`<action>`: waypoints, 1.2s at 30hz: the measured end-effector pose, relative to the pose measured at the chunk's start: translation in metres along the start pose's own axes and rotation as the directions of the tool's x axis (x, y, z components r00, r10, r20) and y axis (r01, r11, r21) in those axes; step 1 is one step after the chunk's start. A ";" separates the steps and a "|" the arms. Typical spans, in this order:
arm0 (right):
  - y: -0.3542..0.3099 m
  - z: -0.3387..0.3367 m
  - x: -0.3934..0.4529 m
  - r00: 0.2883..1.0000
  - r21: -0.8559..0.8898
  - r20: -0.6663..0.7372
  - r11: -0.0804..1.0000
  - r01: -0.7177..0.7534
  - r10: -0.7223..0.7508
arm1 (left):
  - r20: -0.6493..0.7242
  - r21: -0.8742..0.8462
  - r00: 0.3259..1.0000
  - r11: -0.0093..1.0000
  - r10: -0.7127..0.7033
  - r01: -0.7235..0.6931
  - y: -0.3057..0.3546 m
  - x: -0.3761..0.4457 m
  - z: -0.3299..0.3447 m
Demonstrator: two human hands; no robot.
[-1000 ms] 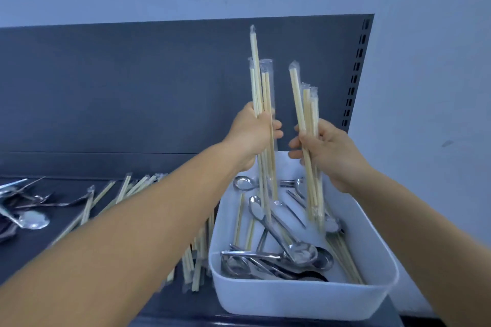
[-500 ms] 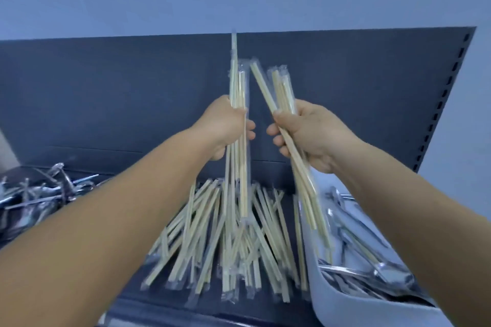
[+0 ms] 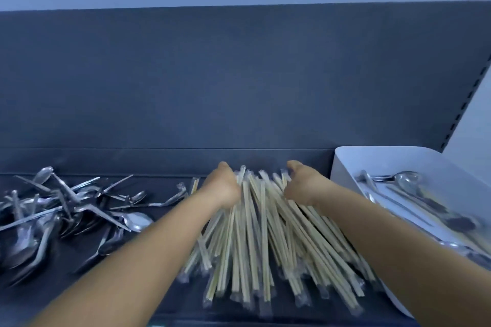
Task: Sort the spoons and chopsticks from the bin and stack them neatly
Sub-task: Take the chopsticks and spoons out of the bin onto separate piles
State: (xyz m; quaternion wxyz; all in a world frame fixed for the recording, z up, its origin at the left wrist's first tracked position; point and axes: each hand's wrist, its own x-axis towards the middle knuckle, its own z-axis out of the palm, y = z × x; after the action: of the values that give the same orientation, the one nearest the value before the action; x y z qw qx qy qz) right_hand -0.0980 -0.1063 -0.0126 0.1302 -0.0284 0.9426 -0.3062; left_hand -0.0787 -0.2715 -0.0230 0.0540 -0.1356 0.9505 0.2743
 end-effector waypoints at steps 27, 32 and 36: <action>0.167 -0.132 -0.052 0.972 -0.258 -0.080 0.947 0.193 -0.220 | 0.051 0.379 0.857 0.784 0.513 -0.492 0.184 -0.085 0.109; 0.205 -0.149 -0.044 0.979 -0.256 0.002 0.947 0.196 -0.202 | 0.100 0.432 0.894 0.791 0.436 -0.434 0.208 -0.081 0.141; 0.222 -0.154 -0.034 0.985 -0.279 0.041 0.944 0.174 -0.170 | 0.120 0.465 0.917 0.795 0.381 -0.390 0.221 -0.076 0.159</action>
State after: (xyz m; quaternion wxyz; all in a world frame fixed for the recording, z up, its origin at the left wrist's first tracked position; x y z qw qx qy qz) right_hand -0.0997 0.1660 -0.0152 0.1055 -0.1312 0.9693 -0.1790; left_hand -0.0650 0.0108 -0.0321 0.0385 0.0811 0.9953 0.0370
